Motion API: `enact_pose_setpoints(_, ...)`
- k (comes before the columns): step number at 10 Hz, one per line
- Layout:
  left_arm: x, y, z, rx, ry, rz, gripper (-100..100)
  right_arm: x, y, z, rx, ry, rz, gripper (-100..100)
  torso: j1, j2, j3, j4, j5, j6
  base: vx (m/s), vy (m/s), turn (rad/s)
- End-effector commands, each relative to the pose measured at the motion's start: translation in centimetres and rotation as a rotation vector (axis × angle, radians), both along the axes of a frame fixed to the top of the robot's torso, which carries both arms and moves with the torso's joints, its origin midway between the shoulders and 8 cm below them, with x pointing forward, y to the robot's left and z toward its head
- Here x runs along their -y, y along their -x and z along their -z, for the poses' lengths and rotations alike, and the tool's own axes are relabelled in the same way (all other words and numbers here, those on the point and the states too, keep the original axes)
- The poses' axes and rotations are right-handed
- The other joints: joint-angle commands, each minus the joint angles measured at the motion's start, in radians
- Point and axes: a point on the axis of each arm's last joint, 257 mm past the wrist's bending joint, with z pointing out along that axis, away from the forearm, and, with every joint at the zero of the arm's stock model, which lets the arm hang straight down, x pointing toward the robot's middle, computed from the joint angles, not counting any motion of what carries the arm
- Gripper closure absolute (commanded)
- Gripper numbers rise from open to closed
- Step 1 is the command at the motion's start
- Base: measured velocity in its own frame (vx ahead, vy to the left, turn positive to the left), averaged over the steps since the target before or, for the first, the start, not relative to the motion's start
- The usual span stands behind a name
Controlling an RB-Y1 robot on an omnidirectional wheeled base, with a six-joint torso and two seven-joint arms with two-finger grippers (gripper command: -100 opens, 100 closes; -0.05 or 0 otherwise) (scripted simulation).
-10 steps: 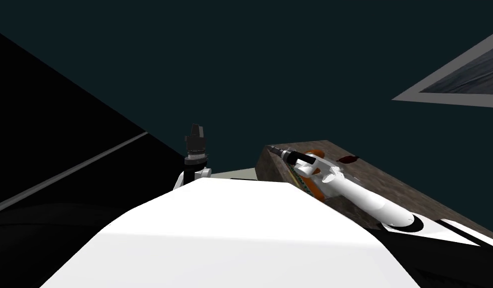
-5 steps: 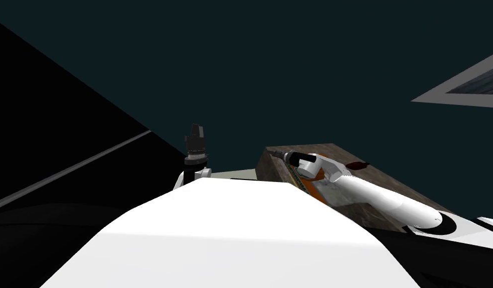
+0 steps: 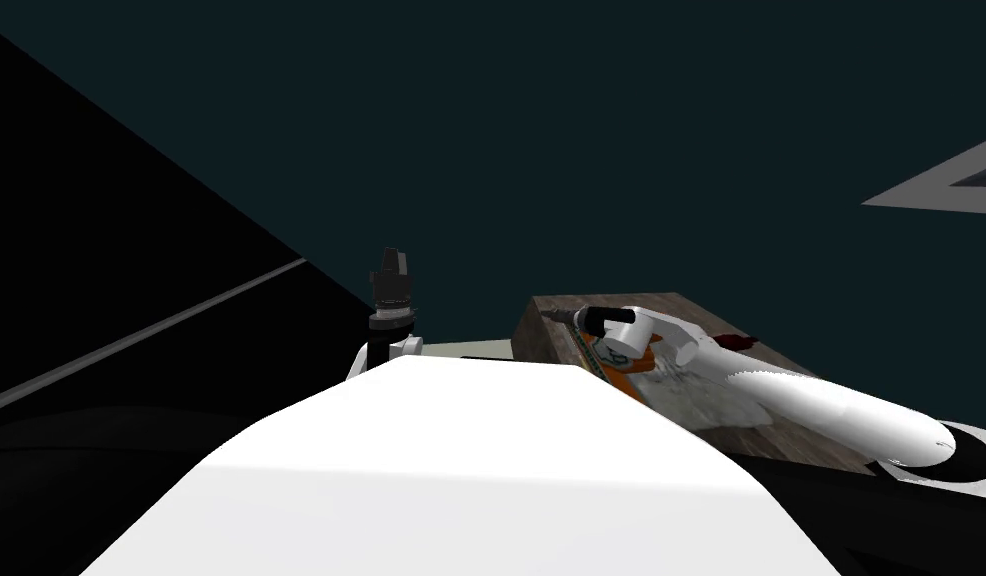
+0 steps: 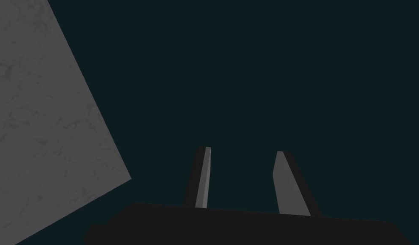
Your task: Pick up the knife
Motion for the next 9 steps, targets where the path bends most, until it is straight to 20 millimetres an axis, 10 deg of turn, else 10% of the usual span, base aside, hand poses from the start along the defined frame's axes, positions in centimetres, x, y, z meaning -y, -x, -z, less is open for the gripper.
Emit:
enact_pose_setpoints(1, 0.0, 0.0, 0.0, 0.000, 0.000, 0.000, 0, 1.6, 1.5, 1.3, -0.065, 0.059, 0.004, -100, 0.000, 0.000, 0.000, 0.000, 0.000, 0.000, 0.009, -0.024, 0.097)
enact_pose_setpoints(9, 0.0, 0.0, 0.0, 0.000, 0.000, 0.000, 0, 7.8, 11.4, 5.8, -0.397, 0.250, 0.018, -100, 0.000, 0.000, 0.000, -0.001, -0.001, 0.000, 0.009, -0.033, 0.092)
